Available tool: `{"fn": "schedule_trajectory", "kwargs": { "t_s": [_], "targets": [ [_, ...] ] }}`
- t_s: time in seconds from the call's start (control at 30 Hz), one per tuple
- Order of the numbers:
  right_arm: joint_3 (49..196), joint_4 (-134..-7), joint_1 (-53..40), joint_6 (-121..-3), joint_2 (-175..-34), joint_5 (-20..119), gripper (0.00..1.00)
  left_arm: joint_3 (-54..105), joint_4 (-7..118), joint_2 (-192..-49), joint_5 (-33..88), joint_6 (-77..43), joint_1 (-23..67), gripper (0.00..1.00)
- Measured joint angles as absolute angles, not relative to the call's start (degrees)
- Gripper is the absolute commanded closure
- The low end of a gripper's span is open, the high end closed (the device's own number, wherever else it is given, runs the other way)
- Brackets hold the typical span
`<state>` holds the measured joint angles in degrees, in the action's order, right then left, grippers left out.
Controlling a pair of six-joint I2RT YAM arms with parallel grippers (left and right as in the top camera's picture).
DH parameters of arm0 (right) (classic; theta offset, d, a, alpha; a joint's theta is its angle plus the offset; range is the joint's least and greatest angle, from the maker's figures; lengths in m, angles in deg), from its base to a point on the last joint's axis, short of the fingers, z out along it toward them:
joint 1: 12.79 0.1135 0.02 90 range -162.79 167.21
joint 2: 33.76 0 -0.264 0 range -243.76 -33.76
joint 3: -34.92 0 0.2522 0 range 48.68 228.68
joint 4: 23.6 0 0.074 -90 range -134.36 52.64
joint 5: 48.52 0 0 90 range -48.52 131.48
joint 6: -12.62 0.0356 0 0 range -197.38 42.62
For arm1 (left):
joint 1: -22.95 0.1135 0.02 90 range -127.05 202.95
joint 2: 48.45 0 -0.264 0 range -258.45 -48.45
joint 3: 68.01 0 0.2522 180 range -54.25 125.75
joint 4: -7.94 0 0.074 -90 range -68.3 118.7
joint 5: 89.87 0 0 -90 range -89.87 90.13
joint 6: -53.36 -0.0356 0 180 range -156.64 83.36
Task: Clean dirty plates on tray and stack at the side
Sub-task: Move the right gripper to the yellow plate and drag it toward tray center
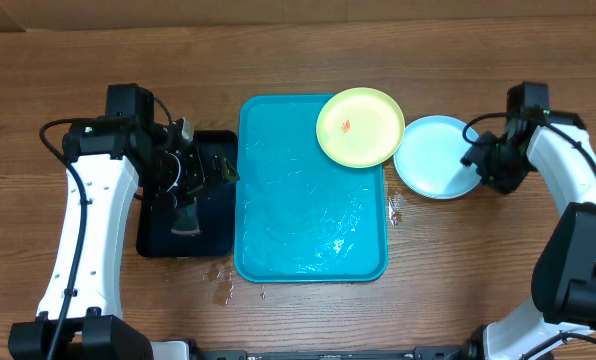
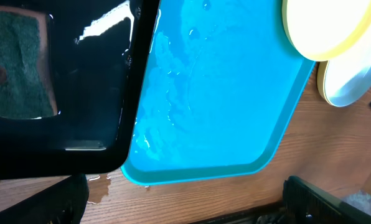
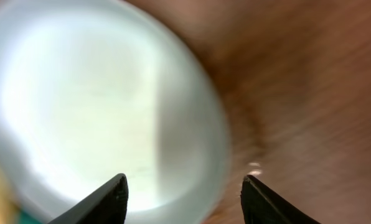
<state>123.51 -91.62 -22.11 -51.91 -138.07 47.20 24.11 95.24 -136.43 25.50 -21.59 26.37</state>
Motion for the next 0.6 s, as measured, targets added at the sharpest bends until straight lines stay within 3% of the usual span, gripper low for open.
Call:
{"fn": "schedule_trajectory", "kwargs": {
  "t_s": [0.3,0.6],
  "targets": [
    [127.5,-86.3,-15.7,-54.1,-138.1,55.8,0.39,24.1,95.2,-136.4,25.5,-21.6,26.4,0.0],
    [127.5,-79.2,-3.1,-54.6,-138.7,46.2,0.4,24.1,95.2,-136.4,25.5,-21.6,26.4,0.0]
  ]
}}
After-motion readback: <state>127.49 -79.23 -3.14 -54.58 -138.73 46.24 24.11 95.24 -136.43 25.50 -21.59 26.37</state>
